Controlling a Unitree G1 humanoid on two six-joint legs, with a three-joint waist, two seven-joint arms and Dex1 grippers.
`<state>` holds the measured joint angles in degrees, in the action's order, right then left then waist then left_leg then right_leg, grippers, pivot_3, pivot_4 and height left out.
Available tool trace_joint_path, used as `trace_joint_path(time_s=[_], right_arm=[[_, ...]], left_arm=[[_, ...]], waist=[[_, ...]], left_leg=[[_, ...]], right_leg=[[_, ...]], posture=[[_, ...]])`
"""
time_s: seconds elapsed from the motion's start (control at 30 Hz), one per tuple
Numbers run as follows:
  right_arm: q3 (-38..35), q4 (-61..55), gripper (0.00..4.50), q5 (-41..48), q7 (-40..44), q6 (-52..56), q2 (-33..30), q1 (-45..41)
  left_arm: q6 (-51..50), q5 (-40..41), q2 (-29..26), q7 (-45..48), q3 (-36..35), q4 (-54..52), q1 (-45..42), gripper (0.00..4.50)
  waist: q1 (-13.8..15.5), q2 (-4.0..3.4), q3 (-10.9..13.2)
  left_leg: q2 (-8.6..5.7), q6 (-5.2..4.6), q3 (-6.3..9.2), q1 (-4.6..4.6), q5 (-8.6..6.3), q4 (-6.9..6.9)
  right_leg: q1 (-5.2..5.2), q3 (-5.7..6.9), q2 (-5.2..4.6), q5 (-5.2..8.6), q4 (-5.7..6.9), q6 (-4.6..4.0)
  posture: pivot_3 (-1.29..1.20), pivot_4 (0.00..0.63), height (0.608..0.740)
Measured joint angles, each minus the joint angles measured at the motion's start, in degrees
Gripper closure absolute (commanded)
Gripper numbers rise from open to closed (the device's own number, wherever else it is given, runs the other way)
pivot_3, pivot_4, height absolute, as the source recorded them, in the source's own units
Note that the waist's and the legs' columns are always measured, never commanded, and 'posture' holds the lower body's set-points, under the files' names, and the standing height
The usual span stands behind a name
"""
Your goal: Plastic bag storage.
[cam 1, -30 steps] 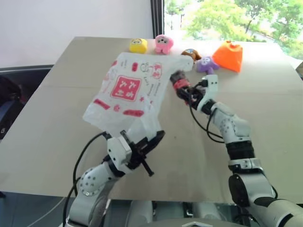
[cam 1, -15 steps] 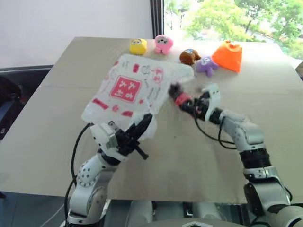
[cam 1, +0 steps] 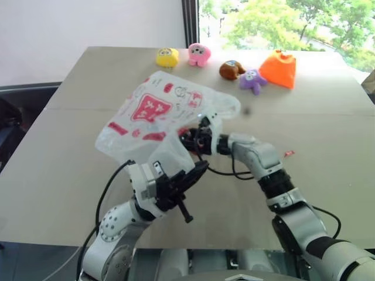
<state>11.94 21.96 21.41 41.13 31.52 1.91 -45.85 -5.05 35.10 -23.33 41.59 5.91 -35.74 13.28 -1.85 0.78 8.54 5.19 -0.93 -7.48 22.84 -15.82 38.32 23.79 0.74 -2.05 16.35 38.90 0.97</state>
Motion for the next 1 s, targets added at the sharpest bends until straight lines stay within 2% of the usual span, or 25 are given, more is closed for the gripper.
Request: trace_joint_path(time_s=[0.13,0.37,0.5,0.8,0.9,1.0], right_arm=[[-3.8,4.6,1.46,-1.1,-3.2,-9.4,3.2,-2.2],[-12.7,6.0,1.46,-1.3,-9.8,-18.5,1.8,-2.4],[-16.0,1.0,1.46,-1.3,-14.0,-20.3,0.0,0.9],[-17.5,-21.1,1.46,-0.7,-20.5,-13.5,-4.6,12.3],[-16.3,-29.9,1.46,1.0,-19.9,-7.4,-8.9,17.0],[-15.1,-36.4,1.46,4.7,-16.9,-0.4,-14.0,21.2]], left_arm=[[0.4,-0.2,-0.1,0.8,0.1,0.1,0.3,4.50],[1.2,-0.8,-0.3,2.1,-2.0,3.0,-1.1,4.50],[1.8,-1.0,-0.4,3.5,-3.4,5.9,-4.1,4.50],[0.7,1.7,0.4,6.0,-4.8,10.9,-10.3,4.50],[0.2,3.9,1.8,3.6,-7.7,11.6,-12.1,4.50],[0.3,6.0,4.1,-3.0,-13.7,10.6,-13.7,4.50]], waist=[[0.2,0.00,0.0],[0.2,-0.01,0.0],[-0.1,-0.01,0.0],[-0.4,-0.04,0.0],[-0.3,-0.04,0.0],[-0.3,-0.03,0.0]], left_leg=[[0.00,0.01,-0.06,0.02,0.00,-0.01],[0.01,0.01,-0.10,0.02,0.00,-0.02],[0.03,0.02,-0.09,0.04,0.01,-0.05],[0.06,0.02,0.03,0.00,0.01,-0.05],[0.05,0.02,0.08,-0.01,0.01,-0.04],[0.03,0.01,0.08,-0.03,0.00,-0.03]], right_leg=[[0.00,0.08,0.00,0.00,0.01,0.00],[0.01,0.04,0.00,0.00,0.02,-0.01],[0.01,0.06,0.01,0.00,0.02,-0.01],[0.03,-0.04,0.01,0.00,0.04,0.00],[0.02,-0.06,0.01,0.00,0.04,0.00],[0.00,-0.17,0.01,0.00,0.04,0.01]], posture=[[0.00,0.150,0.740],[0.00,0.150,0.740],[0.00,0.150,0.740],[0.00,0.150,0.740],[0.00,0.150,0.740],[0.00,0.150,0.740]])
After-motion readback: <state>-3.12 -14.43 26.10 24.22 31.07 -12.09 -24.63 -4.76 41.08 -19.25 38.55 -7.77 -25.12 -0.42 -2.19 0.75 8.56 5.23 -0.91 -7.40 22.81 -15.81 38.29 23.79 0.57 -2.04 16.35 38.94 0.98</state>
